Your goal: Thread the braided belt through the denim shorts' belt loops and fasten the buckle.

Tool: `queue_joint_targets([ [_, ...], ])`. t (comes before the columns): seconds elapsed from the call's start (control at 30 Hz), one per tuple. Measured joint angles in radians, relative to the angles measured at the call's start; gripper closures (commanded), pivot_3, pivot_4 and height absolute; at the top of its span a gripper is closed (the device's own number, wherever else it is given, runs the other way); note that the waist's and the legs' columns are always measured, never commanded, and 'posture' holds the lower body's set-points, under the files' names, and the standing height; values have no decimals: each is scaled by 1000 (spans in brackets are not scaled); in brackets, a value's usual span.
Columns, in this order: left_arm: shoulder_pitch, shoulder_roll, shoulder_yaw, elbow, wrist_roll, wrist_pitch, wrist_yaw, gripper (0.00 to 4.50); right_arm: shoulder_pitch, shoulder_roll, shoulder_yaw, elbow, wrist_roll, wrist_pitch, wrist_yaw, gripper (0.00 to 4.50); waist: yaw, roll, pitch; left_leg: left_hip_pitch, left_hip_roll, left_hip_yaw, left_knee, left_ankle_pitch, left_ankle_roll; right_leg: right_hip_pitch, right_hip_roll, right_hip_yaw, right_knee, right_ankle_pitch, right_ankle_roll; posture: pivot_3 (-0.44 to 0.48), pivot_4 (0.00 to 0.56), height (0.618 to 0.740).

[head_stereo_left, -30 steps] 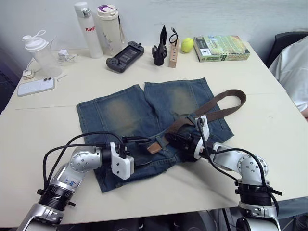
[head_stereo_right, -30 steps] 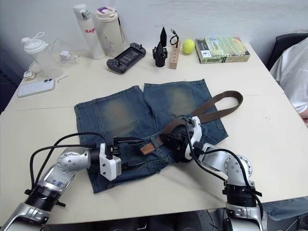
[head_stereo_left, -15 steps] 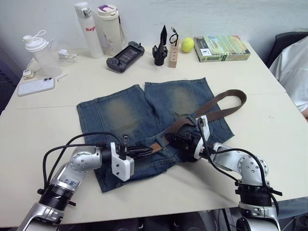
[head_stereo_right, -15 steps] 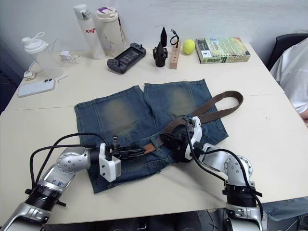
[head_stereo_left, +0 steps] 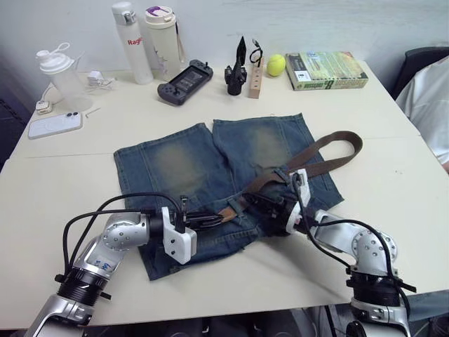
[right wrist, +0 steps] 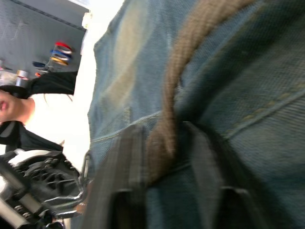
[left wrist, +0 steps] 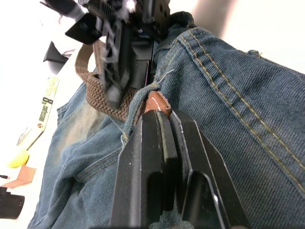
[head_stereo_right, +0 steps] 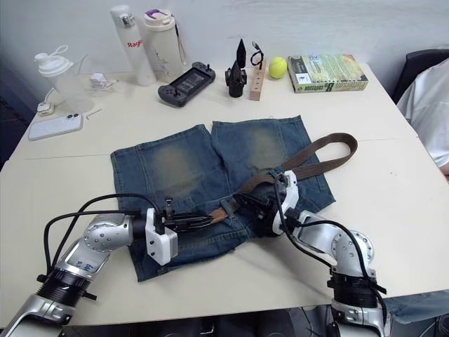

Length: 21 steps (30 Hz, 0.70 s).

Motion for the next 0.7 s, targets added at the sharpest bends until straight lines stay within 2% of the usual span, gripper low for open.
queue_joint_targets([
  [0.03, -2, -1, 0, 0, 2, -1, 3, 4500, 7, -28, -20, -21, 20, -1, -8, 555, 0, 0, 0, 0, 0, 0, 0, 0, 0, 0, 0, 0, -1, 0, 0, 0, 150, 720],
  [0.17, -5, 1, 1, 1, 2, -3, 4, 4500, 35, -124, -49, -82, 38, -1, 15, 555, 2, 1, 1, -1, 0, 0, 0, -1, 1, 0, -1, 0, -1, 0, 0, 0, 150, 720],
  [0.2, -7, 3, 1, 1, 2, -5, 4, 4500, 64, -213, -55, -150, 0, -12, 83, 555, 4, 3, 2, -1, -1, 0, 0, -1, 2, 0, -1, 0, -2, 0, 1, 0, 150, 720],
  [0.27, -10, 6, 2, 2, 1, -4, 4, 4500, 126, -385, -35, -294, -166, -108, 257, 555, 4, 4, 2, -1, 0, 0, 0, -1, 2, 0, -1, -1, -3, 0, 1, 0, 150, 720],
  [0.3, -10, 6, 4, 2, 0, -4, 4, 4500, 181, -539, 27, -382, -343, -230, 391, 555, 4, 4, 3, -1, 0, 0, 0, -2, 2, 0, 0, -1, -3, 0, 1, 0, 150, 720],
  [0.37, -15, 6, 2, 3, -1, -3, 3, 4500, 293, -734, 197, -431, -745, -563, 613, 555, 0, 2, 2, 0, 0, 1, 0, -1, 0, 1, 2, -1, -3, 0, 1, 0, 150, 720],
  [0.43, -15, 6, 2, 3, -2, -3, 3, 4500, 322, -780, 299, -385, -981, -781, 691, 555, 3, 1, 2, 0, -1, 2, 0, -1, 1, 1, 2, -1, -2, 1, 1, 0, 150, 720],
  [0.5, -17, 6, 2, 3, -5, -2, 3, 4500, 303, -778, 360, -337, -1141, -916, 704, 555, 4, 1, 3, 0, -1, 2, 1, -1, 1, 1, 2, -1, -2, 1, 2, 0, 150, 720],
  [0.63, -19, 6, 1, 3, -10, 6, 0, 4500, 250, -734, 447, -238, -1391, -1072, 685, 555, 6, 1, 3, 0, -1, 1, 2, 0, 0, 2, 2, -1, -3, 1, 2, 0, 150, 720],
  [0.7, -21, 5, 0, 2, -11, 9, -3, 4500, 233, -700, 463, -211, -1461, -1118, 671, 555, 8, 1, 3, 1, -1, 1, 2, 0, 0, 2, 3, -1, -3, 1, 2, 0, 150, 720],
])
